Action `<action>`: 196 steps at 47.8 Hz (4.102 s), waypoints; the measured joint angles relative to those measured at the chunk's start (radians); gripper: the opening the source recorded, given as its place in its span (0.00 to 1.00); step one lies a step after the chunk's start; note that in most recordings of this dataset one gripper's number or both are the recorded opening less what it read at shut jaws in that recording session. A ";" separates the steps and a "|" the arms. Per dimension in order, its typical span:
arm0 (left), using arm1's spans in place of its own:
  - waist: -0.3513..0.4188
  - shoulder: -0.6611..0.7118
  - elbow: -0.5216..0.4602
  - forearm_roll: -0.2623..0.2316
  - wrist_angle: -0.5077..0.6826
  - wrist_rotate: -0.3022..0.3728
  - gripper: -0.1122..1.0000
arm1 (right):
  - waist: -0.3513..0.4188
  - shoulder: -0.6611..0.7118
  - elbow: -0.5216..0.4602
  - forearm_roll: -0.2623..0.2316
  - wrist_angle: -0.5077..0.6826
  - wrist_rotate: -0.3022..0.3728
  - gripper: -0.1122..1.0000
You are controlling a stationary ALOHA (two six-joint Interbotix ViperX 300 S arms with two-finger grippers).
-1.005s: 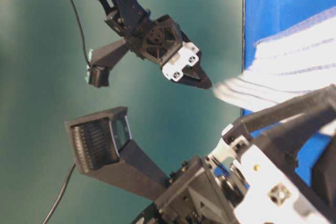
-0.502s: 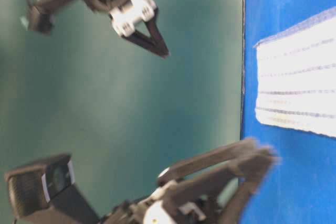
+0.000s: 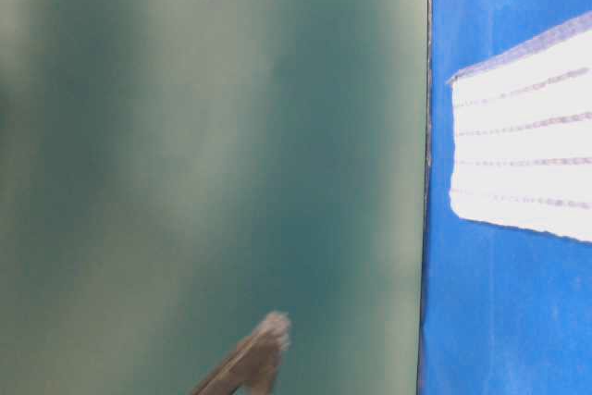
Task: Fold the blue towel.
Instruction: 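Move both grippers to the far end of the strip and grasp its corners, then fold the far end of the strip toward the near end with both grippers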
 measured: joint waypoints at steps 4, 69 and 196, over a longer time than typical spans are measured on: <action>0.012 -0.058 0.041 0.000 -0.035 0.000 0.79 | 0.006 -0.031 0.049 0.002 -0.020 0.015 0.57; 0.430 0.666 -0.325 0.000 -0.144 0.006 0.91 | -0.400 0.759 -0.245 -0.008 -0.103 0.012 0.69; -0.008 0.597 -0.215 0.000 -0.104 0.072 0.13 | 0.034 0.581 -0.014 0.143 -0.167 0.021 0.15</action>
